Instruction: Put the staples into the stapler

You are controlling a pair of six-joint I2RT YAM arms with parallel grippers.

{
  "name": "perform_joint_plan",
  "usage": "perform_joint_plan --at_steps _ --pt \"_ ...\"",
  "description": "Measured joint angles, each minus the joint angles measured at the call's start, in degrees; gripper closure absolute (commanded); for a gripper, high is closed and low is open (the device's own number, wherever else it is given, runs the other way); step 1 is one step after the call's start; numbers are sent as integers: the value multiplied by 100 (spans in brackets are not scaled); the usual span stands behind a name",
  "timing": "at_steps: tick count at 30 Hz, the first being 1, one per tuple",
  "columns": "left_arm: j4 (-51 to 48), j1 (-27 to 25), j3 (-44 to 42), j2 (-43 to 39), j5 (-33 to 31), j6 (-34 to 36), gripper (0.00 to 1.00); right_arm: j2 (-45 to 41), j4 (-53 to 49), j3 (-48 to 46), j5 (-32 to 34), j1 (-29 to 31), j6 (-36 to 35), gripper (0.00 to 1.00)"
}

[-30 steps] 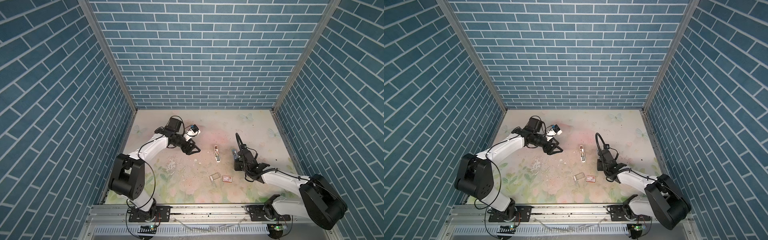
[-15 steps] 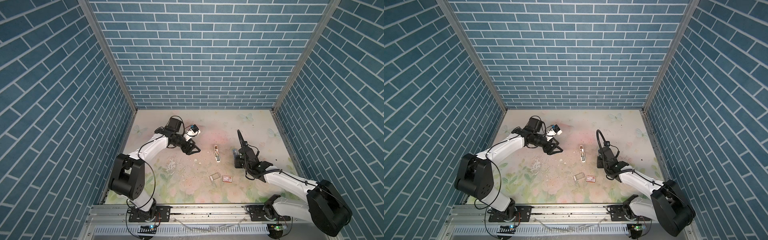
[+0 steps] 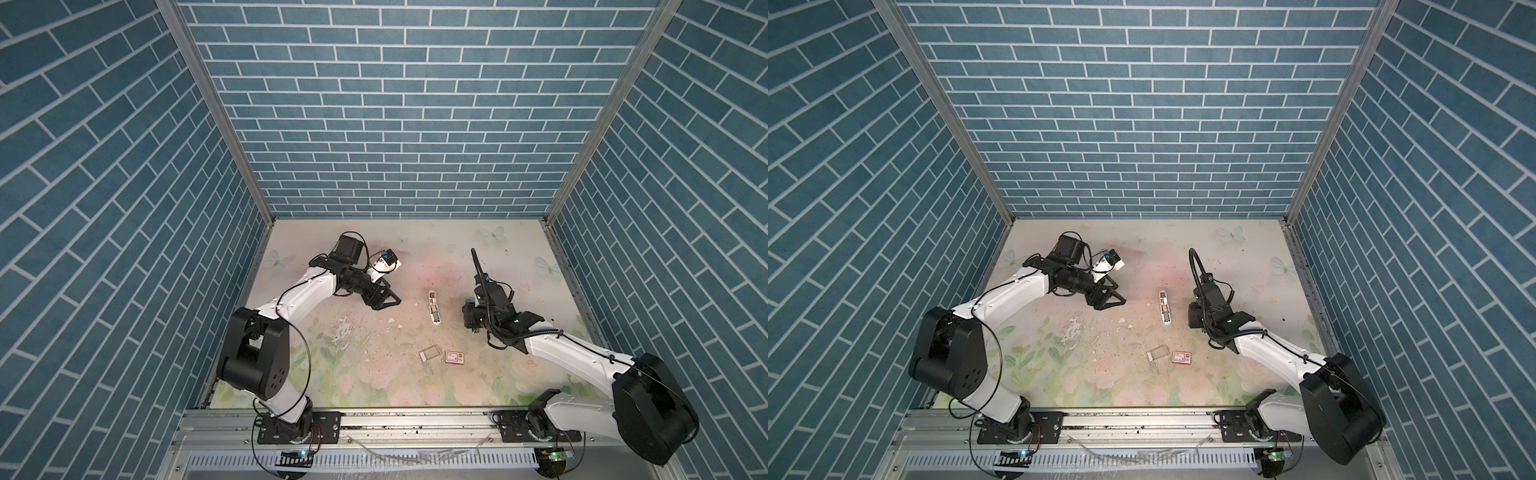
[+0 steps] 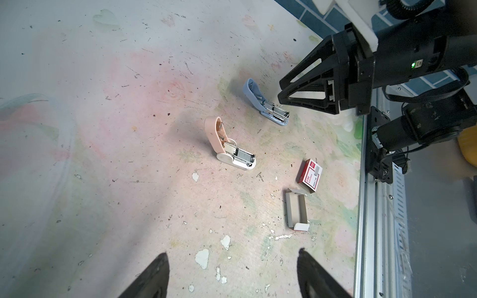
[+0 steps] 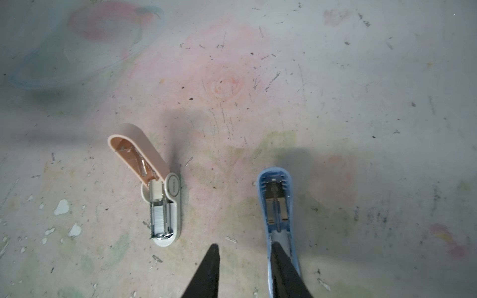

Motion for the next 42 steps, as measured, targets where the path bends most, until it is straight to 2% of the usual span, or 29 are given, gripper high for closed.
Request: perform_joint_plan --at_steps 5,10,21,29,42 --pt "-48 140 2 -168 42 68 17 315 57 361 -424 179 -66 56" --pt "-234 450 46 -295 302 184 14 953 232 726 -634 433 -90 55" --pt "-769 866 304 -494 905 514 12 1904 254 1185 -380 839 -197 54" --pt "-855 881 304 -494 1095 599 10 2192 254 1224 -109 901 -229 54" --pt "-942 881 304 -494 1228 667 11 2557 435 1279 -133 911 -376 55"
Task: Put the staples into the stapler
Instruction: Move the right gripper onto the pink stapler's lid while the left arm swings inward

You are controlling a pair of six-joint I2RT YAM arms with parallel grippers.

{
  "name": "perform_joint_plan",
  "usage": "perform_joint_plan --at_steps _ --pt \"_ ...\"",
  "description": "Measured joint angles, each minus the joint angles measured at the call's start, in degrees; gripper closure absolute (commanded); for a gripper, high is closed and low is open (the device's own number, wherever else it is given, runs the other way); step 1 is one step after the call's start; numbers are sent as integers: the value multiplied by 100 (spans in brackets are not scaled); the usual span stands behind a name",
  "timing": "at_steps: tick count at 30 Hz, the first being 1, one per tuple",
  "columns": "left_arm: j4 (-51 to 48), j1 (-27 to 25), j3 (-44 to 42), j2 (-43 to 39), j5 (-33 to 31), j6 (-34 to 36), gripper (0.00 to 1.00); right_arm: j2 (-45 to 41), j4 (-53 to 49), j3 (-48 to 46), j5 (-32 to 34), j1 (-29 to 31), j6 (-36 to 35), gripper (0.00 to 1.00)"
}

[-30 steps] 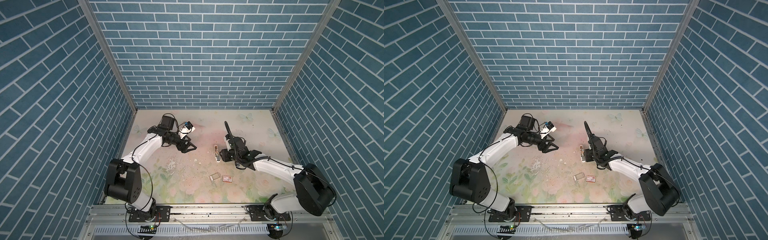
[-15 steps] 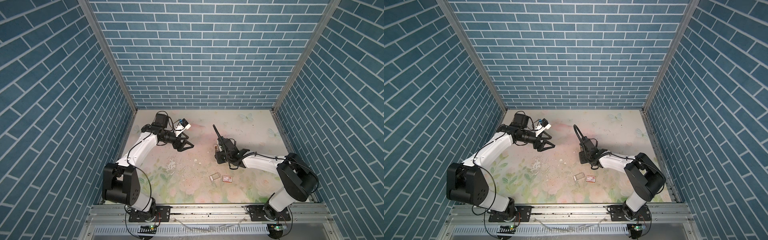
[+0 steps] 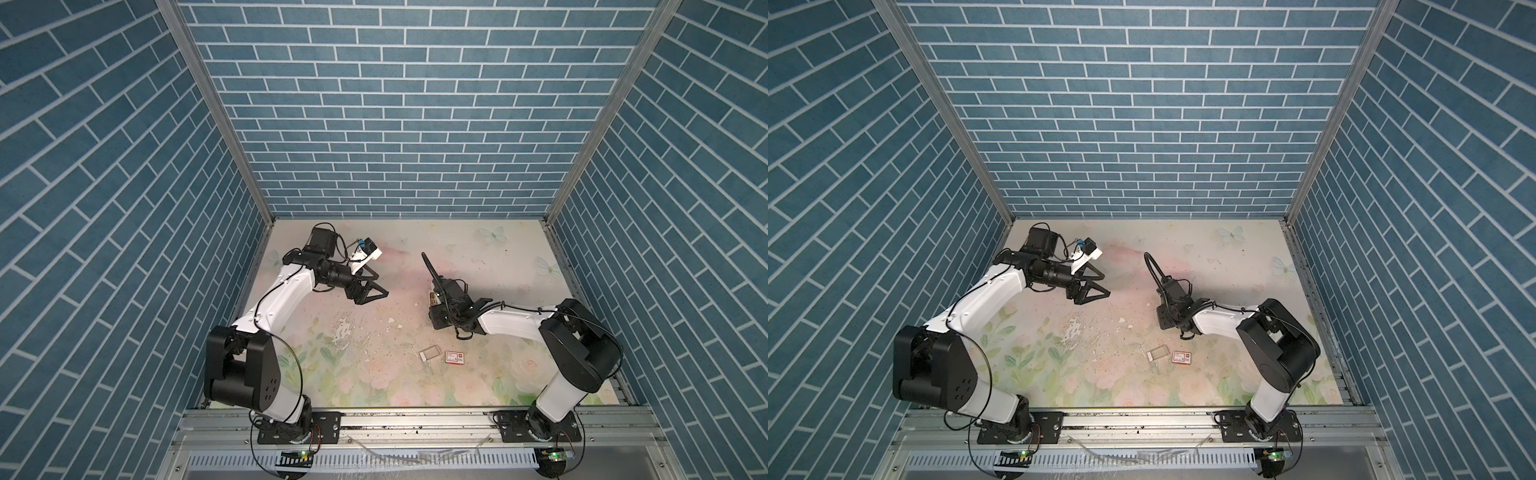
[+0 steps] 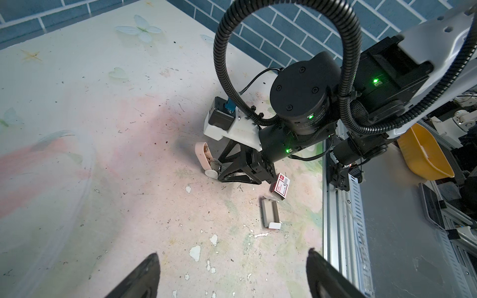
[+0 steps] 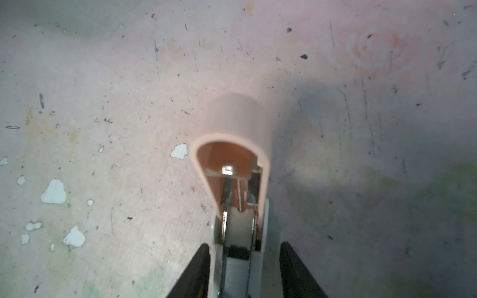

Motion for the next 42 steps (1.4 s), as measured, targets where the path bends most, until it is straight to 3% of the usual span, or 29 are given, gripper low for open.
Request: perform_joint_plan --at_steps 9,14,18,28,37,42 --pt "0 0 0 13 2 9 12 264 87 201 -33 0 -216 64" --pt "0 0 0 24 0 13 12 330 116 273 -68 24 -369 76" --pt "2 0 0 33 -2 13 12 387 116 341 -81 98 -466 76" --pt "-85 232 46 33 52 46 13 531 111 522 -232 660 -774 76" --pt "-402 809 293 2 216 302 13 647 81 660 -348 1047 -962 61" --pt "-721 966 540 2 256 605 13 640 72 660 -323 1045 -1010 57"
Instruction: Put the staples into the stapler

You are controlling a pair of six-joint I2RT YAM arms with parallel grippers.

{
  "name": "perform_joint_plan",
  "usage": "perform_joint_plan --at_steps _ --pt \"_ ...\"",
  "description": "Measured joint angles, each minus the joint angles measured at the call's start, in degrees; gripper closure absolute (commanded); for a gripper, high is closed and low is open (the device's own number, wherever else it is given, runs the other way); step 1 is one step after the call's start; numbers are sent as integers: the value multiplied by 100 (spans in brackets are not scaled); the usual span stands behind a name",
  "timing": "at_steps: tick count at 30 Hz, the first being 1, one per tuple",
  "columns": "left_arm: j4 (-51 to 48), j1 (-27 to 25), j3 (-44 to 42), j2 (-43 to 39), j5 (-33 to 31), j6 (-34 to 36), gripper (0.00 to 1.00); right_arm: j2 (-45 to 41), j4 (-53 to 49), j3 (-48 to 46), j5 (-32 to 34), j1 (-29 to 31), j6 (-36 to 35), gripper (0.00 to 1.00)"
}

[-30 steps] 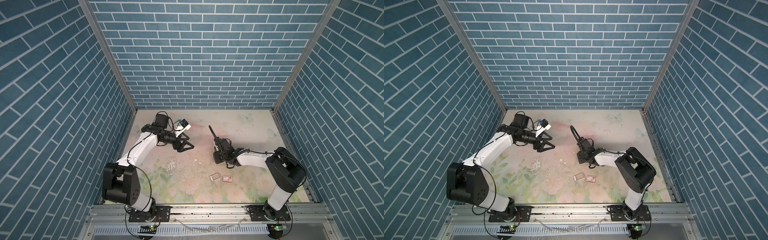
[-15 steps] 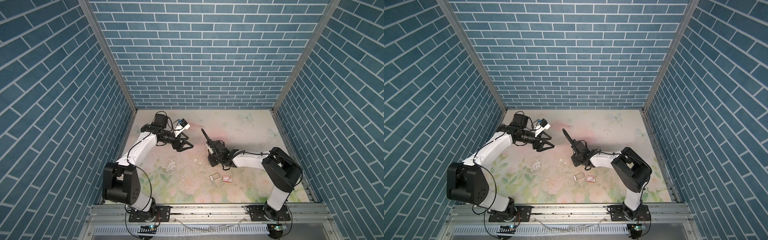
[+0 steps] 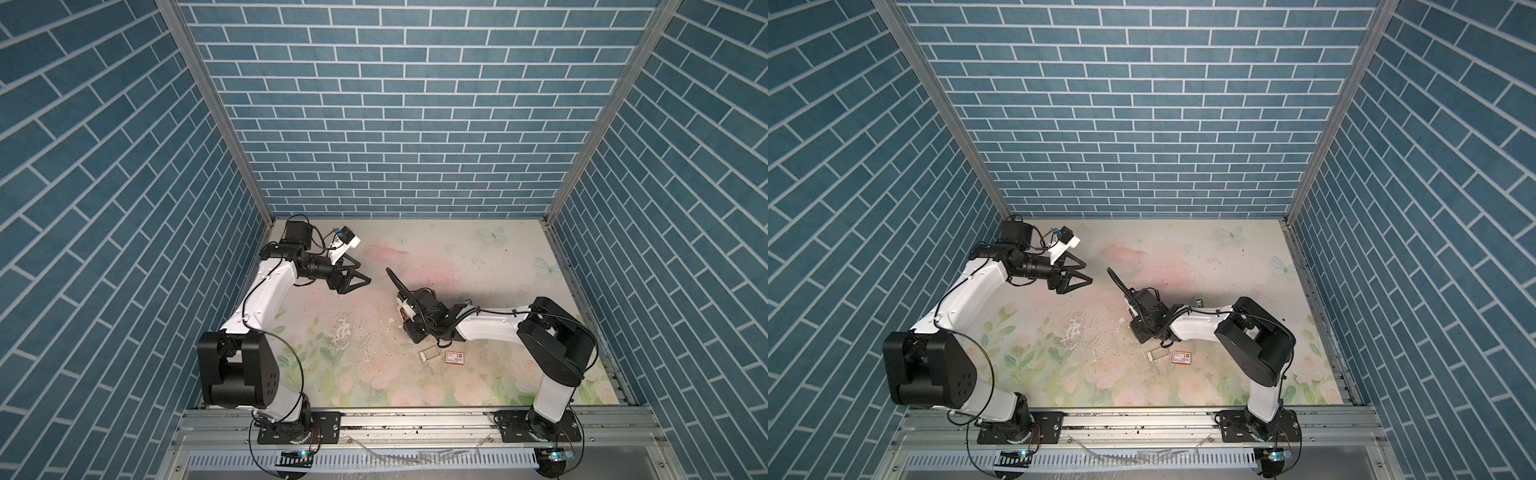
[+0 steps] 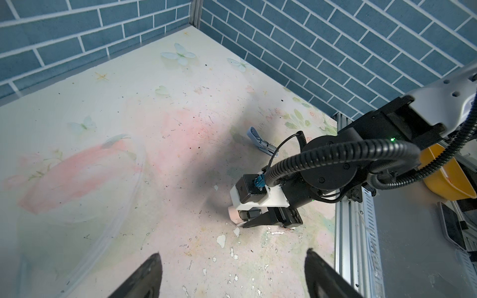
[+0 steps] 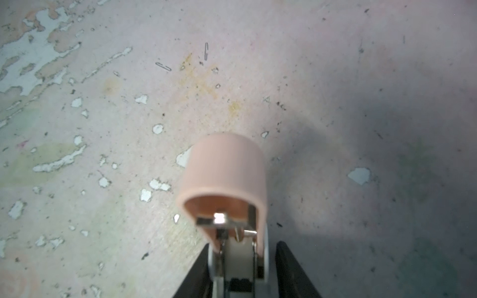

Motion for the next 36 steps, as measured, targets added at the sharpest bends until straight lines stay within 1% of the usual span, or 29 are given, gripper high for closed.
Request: perform_joint_plan --at_steps 6,11,15,18,20,23,25,28,32,36 --pt "-229 33 15 9 0 229 13 -146 -90 -15 -15 2 0 57" --pt "-304 37 17 94 -4 352 13 -555 -125 -155 -50 44 15 56" --pt "-398 37 17 136 -39 455 14 -909 -142 -393 -66 105 144 58" --pt "-428 37 17 136 -116 509 14 -1220 -146 -688 -140 146 361 66" --pt "-424 37 17 136 -181 533 15 -1453 -127 -944 -236 155 612 72" --pt "-415 37 15 140 -278 553 15 -1617 2 -1217 -417 155 986 80" --pt "-402 35 15 164 -315 562 16 -1582 83 -1279 -568 155 1204 84" --pt "-382 35 15 267 -374 573 16 -1401 315 -1276 -710 155 1478 86" --pt "-356 20 4 407 -435 579 17 -1080 581 -1276 -831 155 1674 86" --pt "-291 -13 -44 420 -442 605 17 -848 627 -1224 -881 155 1779 87"
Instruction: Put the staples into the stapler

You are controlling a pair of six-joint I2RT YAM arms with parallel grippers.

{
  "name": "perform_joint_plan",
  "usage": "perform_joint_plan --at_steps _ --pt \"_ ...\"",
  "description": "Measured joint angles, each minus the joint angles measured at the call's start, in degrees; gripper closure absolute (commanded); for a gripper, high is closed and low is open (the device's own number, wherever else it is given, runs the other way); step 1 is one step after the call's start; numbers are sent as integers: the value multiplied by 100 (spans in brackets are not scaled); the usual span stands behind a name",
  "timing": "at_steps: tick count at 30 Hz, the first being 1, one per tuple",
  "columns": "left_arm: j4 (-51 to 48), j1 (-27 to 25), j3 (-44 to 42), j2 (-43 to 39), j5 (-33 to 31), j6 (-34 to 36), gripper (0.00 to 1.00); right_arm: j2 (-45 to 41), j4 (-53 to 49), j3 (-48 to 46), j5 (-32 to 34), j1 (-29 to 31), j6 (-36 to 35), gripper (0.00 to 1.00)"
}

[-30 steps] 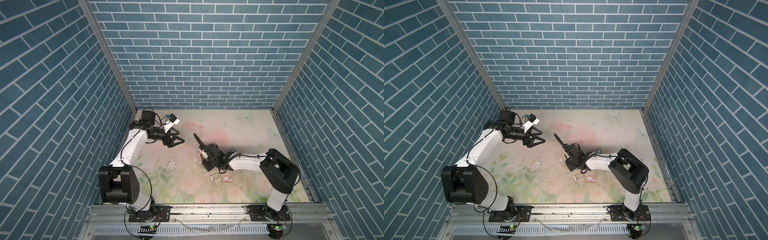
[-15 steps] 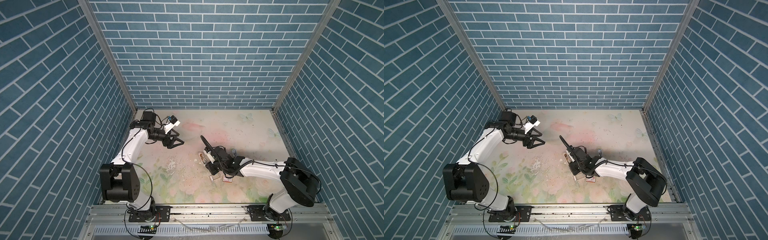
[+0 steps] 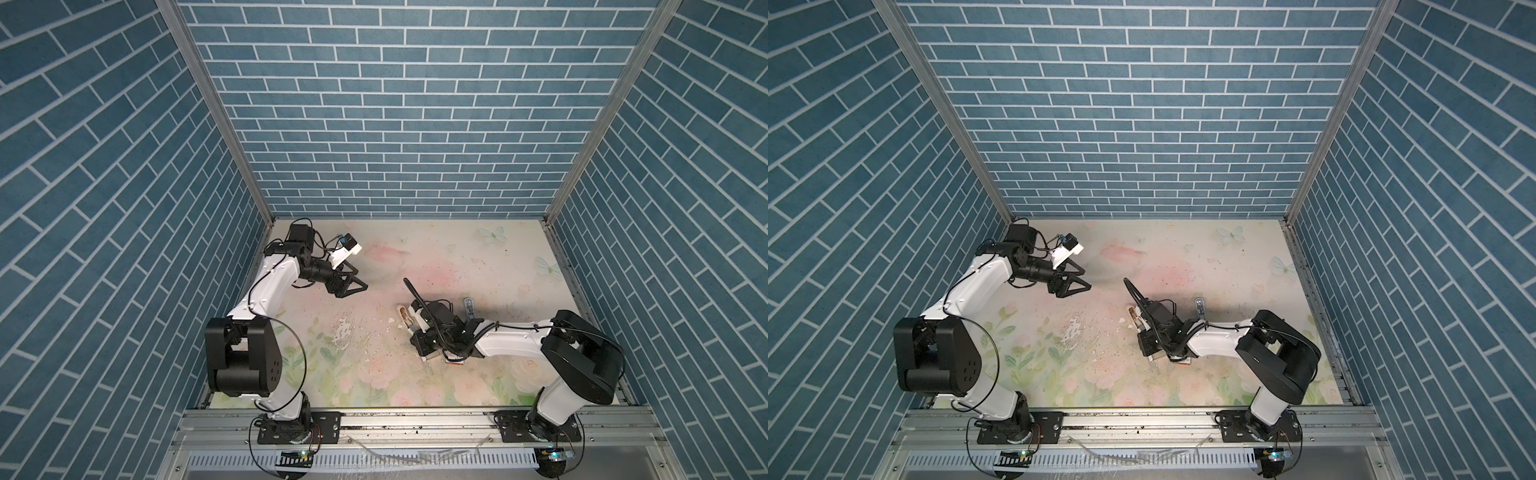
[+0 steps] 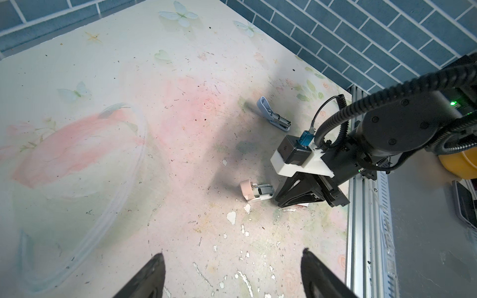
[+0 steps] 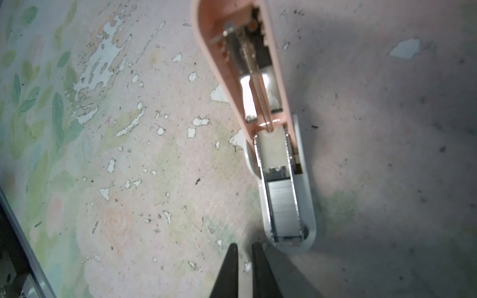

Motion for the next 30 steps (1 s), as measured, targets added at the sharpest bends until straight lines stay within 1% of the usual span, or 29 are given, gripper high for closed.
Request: perform_joint_plan --at_steps 5,13,20,24,30 --pt "31 -90 -68 0 -70 74 17 42 -9 37 74 -15 39 87" --pt "50 -363 -264 0 -302 240 18 42 -22 37 229 -223 39 86" --pt "72 -581 -481 0 -520 415 19 42 -17 37 262 -367 42 84" --pt "52 -850 -535 0 -774 614 20 35 -26 37 258 -424 42 84" --pt "61 -1355 -758 -2 -1172 807 20 -4 -39 11 245 -680 39 81"
